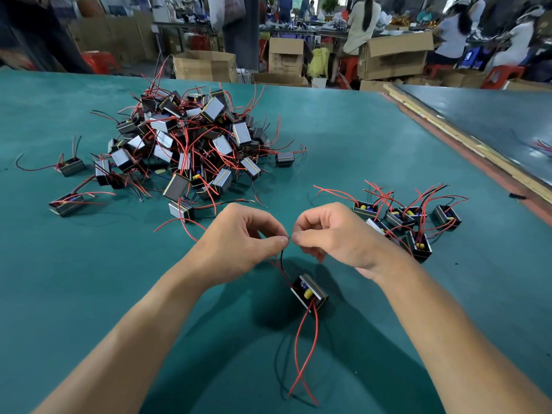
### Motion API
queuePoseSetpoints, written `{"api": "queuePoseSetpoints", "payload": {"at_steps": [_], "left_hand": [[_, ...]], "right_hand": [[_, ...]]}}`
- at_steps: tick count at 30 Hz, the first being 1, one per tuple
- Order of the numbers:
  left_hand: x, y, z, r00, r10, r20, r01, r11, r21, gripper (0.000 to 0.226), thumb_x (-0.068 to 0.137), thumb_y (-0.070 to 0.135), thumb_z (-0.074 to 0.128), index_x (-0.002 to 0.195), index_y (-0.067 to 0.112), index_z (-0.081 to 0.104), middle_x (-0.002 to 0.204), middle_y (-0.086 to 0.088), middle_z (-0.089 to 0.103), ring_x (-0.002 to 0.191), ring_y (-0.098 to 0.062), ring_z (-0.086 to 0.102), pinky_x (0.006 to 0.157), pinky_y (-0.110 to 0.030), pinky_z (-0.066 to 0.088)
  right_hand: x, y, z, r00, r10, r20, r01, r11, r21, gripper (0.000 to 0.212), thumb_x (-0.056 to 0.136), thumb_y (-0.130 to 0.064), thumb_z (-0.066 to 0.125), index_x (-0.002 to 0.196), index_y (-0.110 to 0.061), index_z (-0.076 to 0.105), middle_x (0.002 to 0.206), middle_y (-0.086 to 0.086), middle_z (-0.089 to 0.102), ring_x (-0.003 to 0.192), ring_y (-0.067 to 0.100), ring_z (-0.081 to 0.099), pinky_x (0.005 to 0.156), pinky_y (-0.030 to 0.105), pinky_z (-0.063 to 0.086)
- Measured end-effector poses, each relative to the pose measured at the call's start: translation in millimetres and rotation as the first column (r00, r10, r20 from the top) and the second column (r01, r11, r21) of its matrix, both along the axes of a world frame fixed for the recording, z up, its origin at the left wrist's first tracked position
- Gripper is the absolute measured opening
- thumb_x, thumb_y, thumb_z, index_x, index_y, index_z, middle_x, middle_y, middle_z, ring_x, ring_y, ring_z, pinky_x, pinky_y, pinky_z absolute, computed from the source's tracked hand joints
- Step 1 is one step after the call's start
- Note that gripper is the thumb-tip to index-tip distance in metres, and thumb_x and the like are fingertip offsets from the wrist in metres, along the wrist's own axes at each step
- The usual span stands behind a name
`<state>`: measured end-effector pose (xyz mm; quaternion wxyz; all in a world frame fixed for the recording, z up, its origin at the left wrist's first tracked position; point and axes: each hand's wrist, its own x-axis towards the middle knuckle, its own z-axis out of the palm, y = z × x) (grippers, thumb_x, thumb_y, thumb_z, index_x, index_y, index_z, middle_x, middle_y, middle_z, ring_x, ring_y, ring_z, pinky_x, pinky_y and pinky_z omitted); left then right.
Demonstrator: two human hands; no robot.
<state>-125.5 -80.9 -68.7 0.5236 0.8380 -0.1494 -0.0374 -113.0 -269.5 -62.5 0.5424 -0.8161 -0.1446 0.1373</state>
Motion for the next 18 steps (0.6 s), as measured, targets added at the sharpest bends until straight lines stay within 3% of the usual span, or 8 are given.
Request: {"api": "queuePoseSetpoints", "payload": {"at_steps": [3, 8, 11, 15, 18], "left_hand": [[2.7, 2.4, 0.6, 0.999, 0.019, -0.032, -0.02, 0.998, -0.059, 0.012, 0.084, 0.016, 0.073, 0.072, 0.014, 0.073, 0.062, -0.004, 0.067, 0.052, -0.018, 0.048, 0.053, -0.034, 0.04], [7.4, 6.6, -1.9, 0.994, 0.079, -0.078, -0.086, 0.993, -0.086, 0.012, 0.086, 0.018, 0.072, 0.075, 0.015, 0.073, 0.065, -0.001, 0.069, 0.047, -0.014, 0.051, 0.054, -0.031, 0.045], [9.4, 7.6, -2.2, 0.992, 0.085, -0.089, -0.093, 0.991, -0.092, 0.011, 0.087, 0.018, 0.071, 0.077, 0.014, 0.073, 0.07, -0.003, 0.072, 0.047, -0.013, 0.05, 0.052, -0.028, 0.045], [8.7, 6.7, -3.4, 0.991, 0.085, -0.101, -0.091, 0.995, -0.051, 0.014, 0.09, 0.017, 0.068, 0.078, 0.013, 0.073, 0.067, 0.002, 0.071, 0.048, -0.014, 0.051, 0.051, -0.026, 0.046], [7.8, 5.2, -3.0, 0.989, 0.085, -0.12, -0.089, 0.996, -0.032, 0.017, 0.093, 0.015, 0.064, 0.079, 0.011, 0.072, 0.068, 0.002, 0.072, 0.048, -0.015, 0.051, 0.052, -0.027, 0.046]], "right_hand": [[-0.1, -0.2, -0.5, 0.999, -0.038, 0.029, 0.036, 0.998, 0.046, 0.026, 0.092, -0.005, 0.064, 0.068, -0.015, 0.065, 0.055, -0.003, 0.059, 0.051, 0.01, 0.051, 0.053, 0.022, 0.043], [3.7, 0.1, -3.8, 0.944, -0.228, 0.238, 0.222, 0.974, 0.05, 0.022, 0.088, -0.005, 0.065, 0.069, -0.017, 0.063, 0.053, -0.007, 0.06, 0.052, 0.011, 0.051, 0.057, 0.028, 0.046], [1.4, -2.9, -1.3, 0.956, -0.176, 0.233, 0.169, 0.984, 0.051, 0.021, 0.082, -0.015, 0.067, 0.062, -0.016, 0.063, 0.05, -0.004, 0.059, 0.048, 0.011, 0.05, 0.054, 0.025, 0.043], [-7.2, 0.8, -2.7, 0.968, 0.065, 0.244, -0.012, 0.977, -0.212, 0.028, 0.071, -0.038, 0.071, 0.058, -0.013, 0.066, 0.045, -0.005, 0.054, 0.044, 0.009, 0.041, 0.045, 0.024, 0.032], [-12.1, 10.7, -7.2, 0.946, 0.126, 0.298, 0.008, 0.912, -0.41, 0.031, 0.068, -0.048, 0.076, 0.061, -0.019, 0.068, 0.052, -0.006, 0.064, 0.045, 0.008, 0.054, 0.046, 0.024, 0.042]]}}
